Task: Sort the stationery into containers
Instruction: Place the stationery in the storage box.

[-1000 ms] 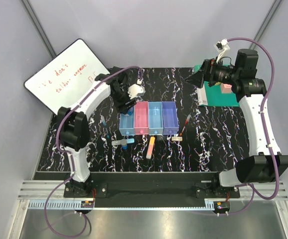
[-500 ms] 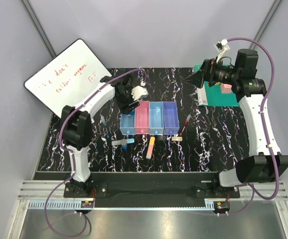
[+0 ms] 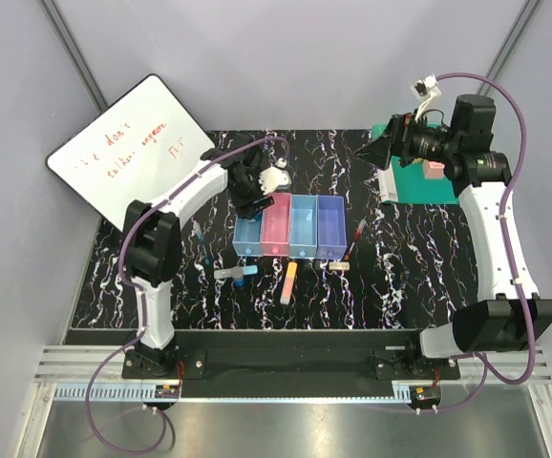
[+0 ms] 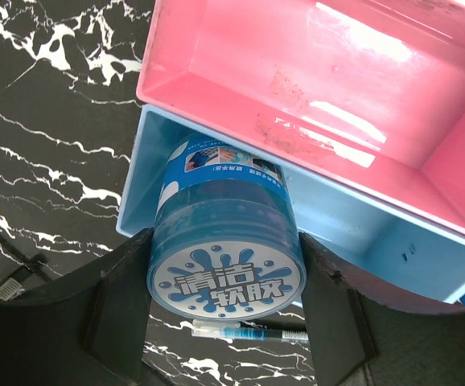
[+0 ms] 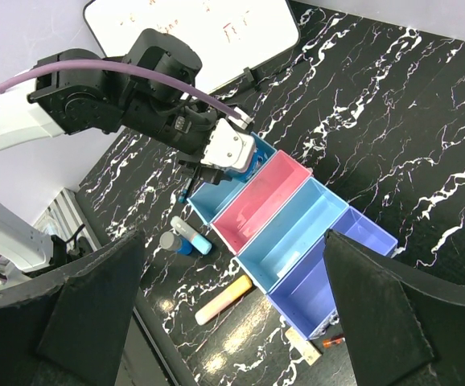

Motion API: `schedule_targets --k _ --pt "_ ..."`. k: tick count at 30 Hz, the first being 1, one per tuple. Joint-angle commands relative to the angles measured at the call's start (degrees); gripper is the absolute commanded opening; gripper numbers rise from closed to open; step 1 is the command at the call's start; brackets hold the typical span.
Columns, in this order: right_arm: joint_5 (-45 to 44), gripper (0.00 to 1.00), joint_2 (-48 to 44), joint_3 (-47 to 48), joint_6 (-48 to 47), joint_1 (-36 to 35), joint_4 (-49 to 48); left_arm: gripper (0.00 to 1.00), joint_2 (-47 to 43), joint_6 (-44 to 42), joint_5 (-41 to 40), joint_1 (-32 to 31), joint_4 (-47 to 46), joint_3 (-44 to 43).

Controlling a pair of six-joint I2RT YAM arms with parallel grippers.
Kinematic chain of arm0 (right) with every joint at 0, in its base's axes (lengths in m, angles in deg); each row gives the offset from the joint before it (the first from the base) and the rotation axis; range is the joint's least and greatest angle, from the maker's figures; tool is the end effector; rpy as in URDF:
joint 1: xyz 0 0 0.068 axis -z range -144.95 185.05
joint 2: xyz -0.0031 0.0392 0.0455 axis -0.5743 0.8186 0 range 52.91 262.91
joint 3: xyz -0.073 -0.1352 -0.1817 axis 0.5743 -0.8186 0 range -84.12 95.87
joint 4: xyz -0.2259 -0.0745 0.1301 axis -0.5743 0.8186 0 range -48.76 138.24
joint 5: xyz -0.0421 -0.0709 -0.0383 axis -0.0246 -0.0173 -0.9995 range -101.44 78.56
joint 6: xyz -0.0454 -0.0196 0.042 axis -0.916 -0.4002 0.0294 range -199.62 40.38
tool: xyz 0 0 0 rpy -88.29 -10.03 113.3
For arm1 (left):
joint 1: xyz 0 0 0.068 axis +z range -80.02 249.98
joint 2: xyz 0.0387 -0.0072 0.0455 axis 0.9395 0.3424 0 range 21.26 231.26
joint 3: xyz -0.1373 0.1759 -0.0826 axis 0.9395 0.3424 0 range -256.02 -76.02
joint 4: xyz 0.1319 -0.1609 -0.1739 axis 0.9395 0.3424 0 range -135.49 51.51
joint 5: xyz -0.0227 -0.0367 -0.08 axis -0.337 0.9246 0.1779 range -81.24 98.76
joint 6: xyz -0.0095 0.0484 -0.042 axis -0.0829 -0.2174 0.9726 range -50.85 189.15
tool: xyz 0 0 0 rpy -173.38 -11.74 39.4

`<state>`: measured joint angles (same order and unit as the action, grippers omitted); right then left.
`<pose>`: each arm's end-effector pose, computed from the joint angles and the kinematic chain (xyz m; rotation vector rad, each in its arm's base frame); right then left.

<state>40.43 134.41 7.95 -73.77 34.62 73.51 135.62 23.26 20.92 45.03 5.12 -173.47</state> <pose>0.3238 0.0423 0.4057 -0.5116 1.8384 0.9475 0.3790 -0.1880 0.1902 1.6189 2.1772 -0.1859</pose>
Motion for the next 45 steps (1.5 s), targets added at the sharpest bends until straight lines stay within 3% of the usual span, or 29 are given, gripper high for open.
schedule_targets --k 1,2,3,11,13,23,38,45 --pt "0.15 1.0 -2.57 -0.84 0.39 -0.01 -2.21 0.22 1.03 -1.04 0.84 -1.24 -2.88 -0.02" --pt "0.15 1.0 -2.57 -0.84 0.39 -0.01 -2.39 0.37 1.29 -1.04 0.76 -1.24 -2.89 -0.02" --pt "0.15 1.0 -2.65 -0.93 0.57 -0.01 -2.39 0.42 1.38 -1.13 0.67 -1.33 -2.89 -0.02" --pt "0.59 1.0 -1.95 -0.23 1.1 -0.01 -2.83 0.56 2.0 -2.1 -0.21 -1.68 -3.85 -0.28" --pt "0.68 1.0 -1.87 -0.14 1.18 -0.01 -2.83 0.66 2.09 -1.93 -0.39 -1.77 -4.03 -0.29" --pt "1.21 1.0 -1.95 -0.75 1.1 -0.01 -2.83 0.93 1.56 -1.22 -1.88 -2.12 -7.19 0.24" --pt "-1.07 1.0 -2.4 -5.32 -5.58 -0.8 3.05 0.99 -12.49 2.56 -1.79 -2.47 -7.37 2.6" --pt "-7.84 1.0 -0.02 -3.66 -18.92 -3.52 13.42 0.99 -23.81 5.21 2.94 -2.56 -4.65 9.46"
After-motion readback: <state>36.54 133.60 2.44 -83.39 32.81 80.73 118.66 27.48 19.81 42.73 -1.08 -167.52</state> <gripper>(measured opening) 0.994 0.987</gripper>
